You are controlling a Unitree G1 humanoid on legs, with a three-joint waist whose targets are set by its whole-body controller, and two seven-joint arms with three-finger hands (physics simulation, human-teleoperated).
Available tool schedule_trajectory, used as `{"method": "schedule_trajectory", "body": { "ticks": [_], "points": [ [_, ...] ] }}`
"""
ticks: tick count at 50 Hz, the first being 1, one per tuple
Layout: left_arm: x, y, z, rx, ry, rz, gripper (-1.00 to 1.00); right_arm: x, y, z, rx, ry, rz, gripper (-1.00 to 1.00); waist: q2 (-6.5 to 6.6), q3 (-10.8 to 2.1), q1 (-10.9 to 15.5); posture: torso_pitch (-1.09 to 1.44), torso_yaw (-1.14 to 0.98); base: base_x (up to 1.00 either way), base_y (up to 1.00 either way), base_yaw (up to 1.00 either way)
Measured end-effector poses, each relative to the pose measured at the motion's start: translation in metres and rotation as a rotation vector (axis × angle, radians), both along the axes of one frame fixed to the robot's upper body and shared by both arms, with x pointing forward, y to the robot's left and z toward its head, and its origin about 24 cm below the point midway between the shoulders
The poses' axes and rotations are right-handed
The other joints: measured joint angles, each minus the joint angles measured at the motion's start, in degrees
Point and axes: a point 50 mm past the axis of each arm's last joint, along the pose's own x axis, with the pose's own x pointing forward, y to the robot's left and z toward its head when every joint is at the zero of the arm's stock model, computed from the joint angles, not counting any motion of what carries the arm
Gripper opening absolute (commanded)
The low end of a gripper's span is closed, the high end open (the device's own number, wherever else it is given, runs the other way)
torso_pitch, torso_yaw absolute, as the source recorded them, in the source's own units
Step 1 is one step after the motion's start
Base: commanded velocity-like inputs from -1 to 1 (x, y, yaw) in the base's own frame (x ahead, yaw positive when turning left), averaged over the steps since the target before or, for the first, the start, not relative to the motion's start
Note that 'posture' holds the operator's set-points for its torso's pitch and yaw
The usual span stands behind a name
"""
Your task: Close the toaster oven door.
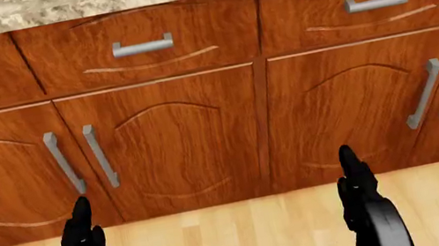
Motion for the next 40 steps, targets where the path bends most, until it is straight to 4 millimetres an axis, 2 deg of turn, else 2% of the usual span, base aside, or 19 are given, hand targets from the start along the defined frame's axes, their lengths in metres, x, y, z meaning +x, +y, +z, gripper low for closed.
{"method": "schedule_trajectory", "body": {
  "ticks": [1, 3, 5, 7, 10, 12, 16, 20, 25, 30, 37, 40],
  "points": [
    [0.0, 0.001, 0.004, 0.001, -0.018, 0.0, 1.0, 0.002, 0.001, 0.004, -0.018, -0.02, -0.003, 1.0, -0.25, -0.54, -0.16, 0.0, 0.0, 0.0, 0.0, 0.0],
    [0.005, 0.002, 0.023, 0.002, -0.101, -0.008, 1.0, 0.012, -0.001, 0.019, -0.07, -0.102, -0.04, 1.0, -0.14, -3.38, 0.51, 0.0, 0.0, 0.0, 0.0, 0.0],
    [0.005, 0.002, 0.03, -0.012, -0.123, 0.0, 1.0, 0.013, -0.003, 0.022, -0.126, -0.124, -0.051, 1.0, -0.49, -2.27, 0.78, 0.0, 0.0, 0.0, 0.0, 0.0],
    [0.003, 0.006, 0.03, -0.029, -0.095, 0.02, 1.0, 0.008, -0.002, 0.016, -0.162, -0.101, -0.022, 1.0, -0.53, -2.98, 0.68, 0.0, 0.0, 0.0, 0.0, 0.0],
    [0.002, 0.008, 0.033, -0.032, -0.077, 0.011, 1.0, 0.007, -0.006, 0.014, -0.129, -0.038, -0.017, 1.0, -0.27, -2.97, 0.58, 0.0, 0.0, 0.0, 0.0, 0.0],
    [0.001, 0.007, 0.037, -0.02, -0.082, -0.013, 1.0, 0.008, -0.01, 0.019, -0.119, -0.028, -0.018, 1.0, -0.11, -3.03, 0.59, 0.0, 0.0, 0.0, 0.0, 0.0],
    [0.002, 0.011, 0.049, -0.017, -0.103, -0.033, 1.0, 0.011, -0.013, 0.042, -0.108, -0.077, -0.002, 1.0, -0.18, -3.39, 0.55, 0.0, 0.0, 0.0, 0.0, 0.0],
    [0.005, 0.02, 0.081, -0.027, -0.169, -0.008, 1.0, 0.015, -0.016, 0.067, -0.083, -0.135, 0.012, 1.0, -0.34, -3.92, 0.49, 0.0, 0.0, 0.0, 0.0, 0.0],
    [0.005, 0.037, 0.118, -0.034, -0.27, 0.04, 1.0, 0.021, -0.033, 0.093, -0.067, -0.177, -0.029, 1.0, -0.12, -4.44, 0.54, 0.0, 0.0, 0.0, 0.0, 0.0],
    [0.007, 0.052, 0.137, -0.028, -0.287, 0.081, 1.0, 0.024, -0.047, 0.12, -0.066, -0.212, -0.069, 1.0, -0.04, -3.91, 0.55, 0.0, 0.0, 0.0, 0.0, 0.0],
    [0.007, 0.072, 0.184, -0.005, -0.39, 0.122, 1.0, 0.027, -0.055, 0.161, -0.097, -0.294, -0.068, 1.0, 0.04, -3.24, 0.39, 0.0, 0.0, 0.0, 0.0, 0.0],
    [0.006, 0.085, 0.196, 0.005, -0.418, 0.157, 1.0, 0.028, -0.061, 0.175, -0.109, -0.326, -0.08, 1.0, 0.24, -3.23, 0.4, 0.0, 0.0, 0.0, 0.0, 0.0]
  ]
}}
